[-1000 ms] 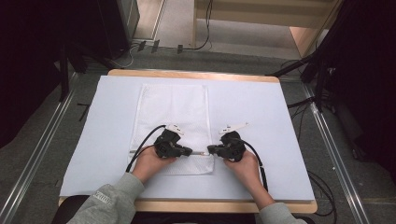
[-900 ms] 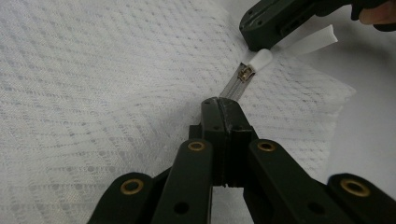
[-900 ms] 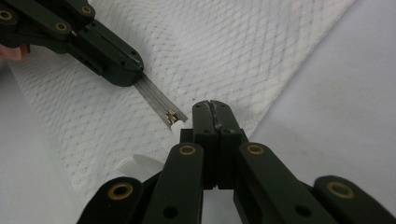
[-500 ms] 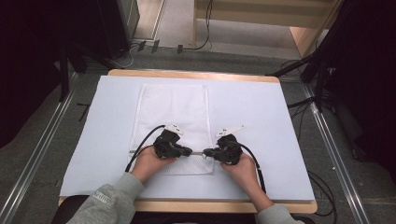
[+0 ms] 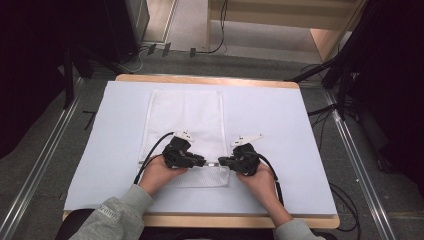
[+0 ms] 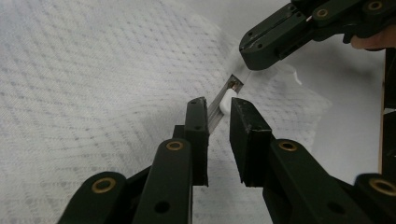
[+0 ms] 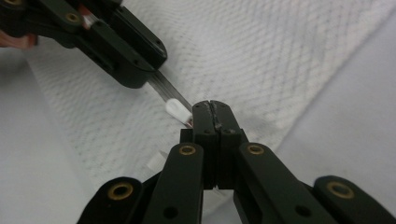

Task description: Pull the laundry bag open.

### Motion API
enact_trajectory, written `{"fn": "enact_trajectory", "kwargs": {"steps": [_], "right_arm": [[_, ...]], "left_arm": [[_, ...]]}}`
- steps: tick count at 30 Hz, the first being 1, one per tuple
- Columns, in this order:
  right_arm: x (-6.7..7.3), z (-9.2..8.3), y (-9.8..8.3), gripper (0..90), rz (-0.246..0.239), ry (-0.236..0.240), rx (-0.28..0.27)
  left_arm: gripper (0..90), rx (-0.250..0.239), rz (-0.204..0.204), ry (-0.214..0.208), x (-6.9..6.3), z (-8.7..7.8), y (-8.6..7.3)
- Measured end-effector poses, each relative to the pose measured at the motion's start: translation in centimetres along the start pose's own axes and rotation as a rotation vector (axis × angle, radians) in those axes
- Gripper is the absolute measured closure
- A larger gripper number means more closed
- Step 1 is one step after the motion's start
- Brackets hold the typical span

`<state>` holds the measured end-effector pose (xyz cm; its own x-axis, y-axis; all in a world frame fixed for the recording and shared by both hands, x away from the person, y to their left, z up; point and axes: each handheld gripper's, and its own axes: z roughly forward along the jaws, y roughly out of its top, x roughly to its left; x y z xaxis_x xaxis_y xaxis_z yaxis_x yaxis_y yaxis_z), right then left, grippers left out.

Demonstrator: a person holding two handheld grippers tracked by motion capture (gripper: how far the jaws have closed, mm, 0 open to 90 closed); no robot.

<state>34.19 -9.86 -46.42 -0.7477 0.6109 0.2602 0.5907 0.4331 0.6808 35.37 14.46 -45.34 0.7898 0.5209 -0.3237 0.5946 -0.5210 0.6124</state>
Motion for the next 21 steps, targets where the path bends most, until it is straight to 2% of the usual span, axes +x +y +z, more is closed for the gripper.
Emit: {"fn": "enact_trajectory", "kwargs": {"steps": [4, 7, 9, 16, 21], "right_arm": [[-0.2, 0.0, -0.2, 90.0, 0.009, -0.006, 0.013], [-0.2, 0.2, -0.5, 90.0, -0.004, -0.019, 0.03], [-0.2, 0.2, -0.7, 90.0, 0.004, -0.019, 0.026], [0.1, 0.3, -1.0, 90.0, -0.016, -0.023, 0.017], [0.1, 0.3, -1.2, 90.0, -0.016, -0.028, 0.003]], "left_arm": [[77.0, 0.0, -0.002, -0.008, -0.2, 0.4, 0.2], [77.1, 0.002, 0.001, -0.014, -0.3, 0.7, 0.5], [77.1, 0.003, -0.004, -0.018, -0.4, 1.1, 0.6], [77.1, 0.024, 0.005, -0.014, -0.5, 2.0, 0.8], [78.2, 0.017, 0.006, -0.034, -0.4, 2.3, 0.8]]}}
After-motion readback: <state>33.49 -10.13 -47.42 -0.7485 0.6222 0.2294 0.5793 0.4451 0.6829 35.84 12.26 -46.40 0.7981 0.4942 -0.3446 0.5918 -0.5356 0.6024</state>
